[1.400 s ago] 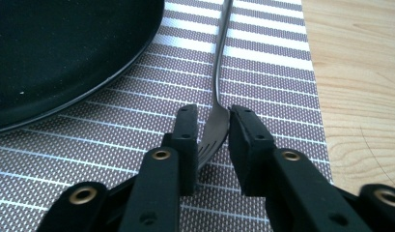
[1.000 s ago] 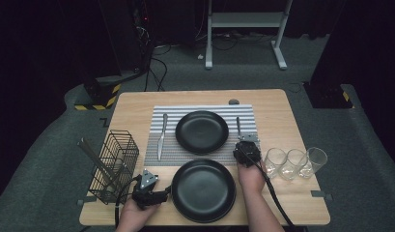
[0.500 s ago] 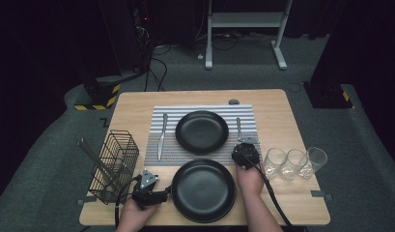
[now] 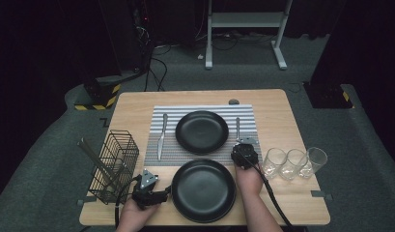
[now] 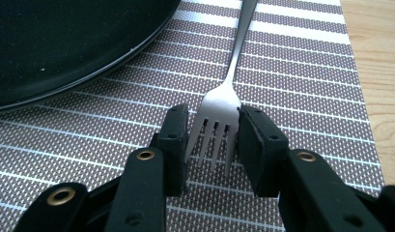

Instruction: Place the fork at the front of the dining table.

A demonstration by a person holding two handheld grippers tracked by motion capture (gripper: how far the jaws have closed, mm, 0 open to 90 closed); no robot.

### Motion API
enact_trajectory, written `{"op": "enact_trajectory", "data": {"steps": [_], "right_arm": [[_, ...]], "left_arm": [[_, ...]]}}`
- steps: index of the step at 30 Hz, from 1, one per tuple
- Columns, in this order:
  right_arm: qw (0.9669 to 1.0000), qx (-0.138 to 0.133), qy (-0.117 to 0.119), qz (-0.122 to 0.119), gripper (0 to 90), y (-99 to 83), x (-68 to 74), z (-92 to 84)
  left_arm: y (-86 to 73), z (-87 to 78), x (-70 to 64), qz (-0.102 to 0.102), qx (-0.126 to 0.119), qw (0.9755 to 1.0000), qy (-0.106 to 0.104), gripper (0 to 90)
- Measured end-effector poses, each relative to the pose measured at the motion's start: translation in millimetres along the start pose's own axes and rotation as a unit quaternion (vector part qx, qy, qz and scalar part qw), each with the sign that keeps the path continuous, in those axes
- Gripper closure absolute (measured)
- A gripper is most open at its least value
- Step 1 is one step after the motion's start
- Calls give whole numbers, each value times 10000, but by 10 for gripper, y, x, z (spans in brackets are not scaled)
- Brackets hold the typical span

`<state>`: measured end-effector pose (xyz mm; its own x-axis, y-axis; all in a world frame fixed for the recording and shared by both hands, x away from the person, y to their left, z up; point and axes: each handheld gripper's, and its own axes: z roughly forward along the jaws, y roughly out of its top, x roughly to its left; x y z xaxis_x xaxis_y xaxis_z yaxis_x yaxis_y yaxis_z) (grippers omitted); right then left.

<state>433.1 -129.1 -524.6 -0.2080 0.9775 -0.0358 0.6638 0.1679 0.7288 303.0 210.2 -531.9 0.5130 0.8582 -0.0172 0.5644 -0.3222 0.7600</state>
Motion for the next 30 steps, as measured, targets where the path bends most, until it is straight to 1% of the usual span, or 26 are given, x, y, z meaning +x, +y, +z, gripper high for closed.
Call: {"op": "enact_trajectory", "data": {"steps": [3,8,9,17,24,30], "right_arm": [[10000,-40,9,-16,650,15,5,25],[10000,-12,-31,-59,653,55,24,56],[9999,-4,-32,-136,656,68,24,65],[9996,16,-30,-279,669,54,10,40],[9998,30,-2,-199,667,60,-2,46],[9998,28,-25,-218,667,71,-5,59]], "left_arm": [[-1,0,1,-30,-3,10000,-18,292],[-1,-1,6,-32,-11,10000,-25,292],[-1,-2,7,-34,-11,10000,-27,292],[-1,-2,8,-41,-14,10000,-30,292],[-1,-3,6,-33,-11,10000,-27,292],[-2,-2,6,-35,-13,10000,-27,292]]}}
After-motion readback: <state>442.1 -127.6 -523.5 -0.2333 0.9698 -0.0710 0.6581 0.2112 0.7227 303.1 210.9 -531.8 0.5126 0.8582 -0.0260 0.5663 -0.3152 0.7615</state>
